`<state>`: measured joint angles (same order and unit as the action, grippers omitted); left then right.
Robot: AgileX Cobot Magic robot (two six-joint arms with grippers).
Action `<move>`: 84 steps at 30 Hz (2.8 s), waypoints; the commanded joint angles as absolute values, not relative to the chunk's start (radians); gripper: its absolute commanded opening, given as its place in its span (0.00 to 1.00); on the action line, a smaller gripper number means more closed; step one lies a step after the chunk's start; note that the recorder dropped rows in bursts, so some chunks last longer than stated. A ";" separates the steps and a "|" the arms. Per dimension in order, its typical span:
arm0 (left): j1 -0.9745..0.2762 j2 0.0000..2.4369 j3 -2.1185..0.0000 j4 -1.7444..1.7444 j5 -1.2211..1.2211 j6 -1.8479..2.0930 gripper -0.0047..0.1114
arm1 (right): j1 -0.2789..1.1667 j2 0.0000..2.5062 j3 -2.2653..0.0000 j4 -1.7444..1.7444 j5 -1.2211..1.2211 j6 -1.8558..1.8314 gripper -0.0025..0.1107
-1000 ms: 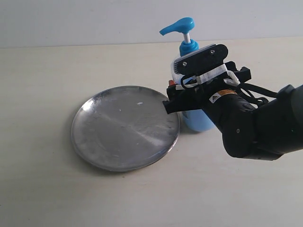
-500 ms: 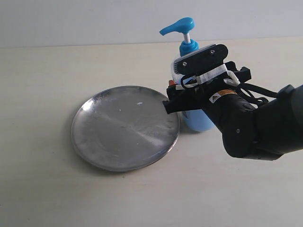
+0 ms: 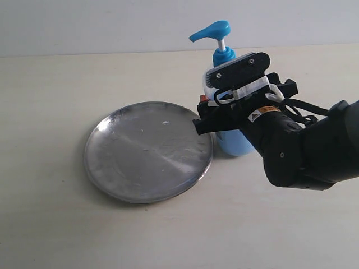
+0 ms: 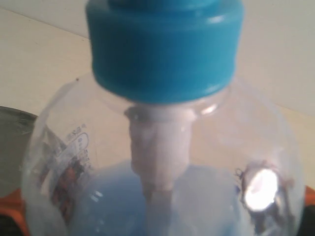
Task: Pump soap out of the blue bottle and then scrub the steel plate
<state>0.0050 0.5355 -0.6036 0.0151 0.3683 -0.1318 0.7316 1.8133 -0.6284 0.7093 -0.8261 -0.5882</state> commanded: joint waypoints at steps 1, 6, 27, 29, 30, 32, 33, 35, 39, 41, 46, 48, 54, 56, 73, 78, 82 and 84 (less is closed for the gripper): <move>-0.002 0.542 -0.608 0.009 0.364 -0.134 0.04 | 0.733 1.810 -0.635 0.656 -0.865 -0.601 0.02; -0.002 0.567 -0.595 0.000 0.371 -0.134 0.04 | 0.733 1.810 -0.635 0.643 -0.865 -0.601 0.02; -0.002 1.022 -0.805 -0.961 0.810 0.668 0.04 | 0.733 1.814 -0.635 0.643 -0.865 -0.599 0.02; -0.002 1.065 -0.849 -0.986 0.844 0.679 0.04 | 0.733 1.814 -0.635 0.643 -0.865 -0.599 0.02; -0.002 1.081 -0.867 -0.987 0.857 0.679 0.04 | 0.733 1.814 -0.635 0.643 -0.865 -0.599 0.02; -0.002 1.117 -0.910 -0.990 0.877 0.679 0.04 | 0.733 1.814 -0.635 0.643 -0.865 -0.599 0.02; -0.002 1.130 -0.930 -0.995 0.885 0.679 0.04 | 0.733 1.814 -0.635 0.643 -0.865 -0.599 0.02; -0.024 1.161 -0.968 -0.997 0.892 0.679 0.04 | 0.733 1.814 -0.635 0.643 -0.863 -0.600 0.02; -0.114 1.221 -1.040 -0.989 0.889 0.680 0.04 | 0.733 1.814 -0.635 0.643 -0.863 -0.600 0.02; -0.162 1.257 -1.076 -0.980 0.882 0.680 0.04 | 0.733 1.814 -0.635 0.645 -0.863 -0.600 0.02; -0.278 1.354 -1.173 -0.980 0.854 0.673 0.04 | 0.733 1.814 -0.635 0.648 -0.863 -0.600 0.02; -0.317 1.393 -1.210 -0.982 0.850 0.673 0.04 | 0.733 1.814 -0.635 0.648 -0.863 -0.600 0.02; -0.431 1.511 -1.328 -0.982 0.829 0.672 0.04 | 0.733 1.814 -0.635 0.648 -0.863 -0.600 0.02; -0.460 1.551 -1.368 -0.982 0.827 0.669 0.04 | 0.733 1.814 -0.635 0.648 -0.863 -0.600 0.02; -0.567 1.774 -1.550 -0.907 0.817 0.645 0.04 | 0.733 1.814 -0.635 0.650 -0.861 -0.600 0.02; -0.567 1.779 -1.550 -0.846 0.835 0.639 0.04 | 0.733 1.814 -0.635 0.650 -0.861 -0.602 0.02; -0.567 1.779 -1.550 -0.701 0.827 0.580 0.04 | 0.733 1.814 -0.635 0.650 -0.861 -0.602 0.02; -0.567 1.779 -1.550 -0.636 0.806 0.541 0.04 | 0.733 1.814 -0.635 0.650 -0.861 -0.602 0.02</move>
<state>-0.5634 1.7800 -1.5443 -0.7049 0.8321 0.5798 0.7316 1.8168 -0.6284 0.6651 -0.8261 -0.5900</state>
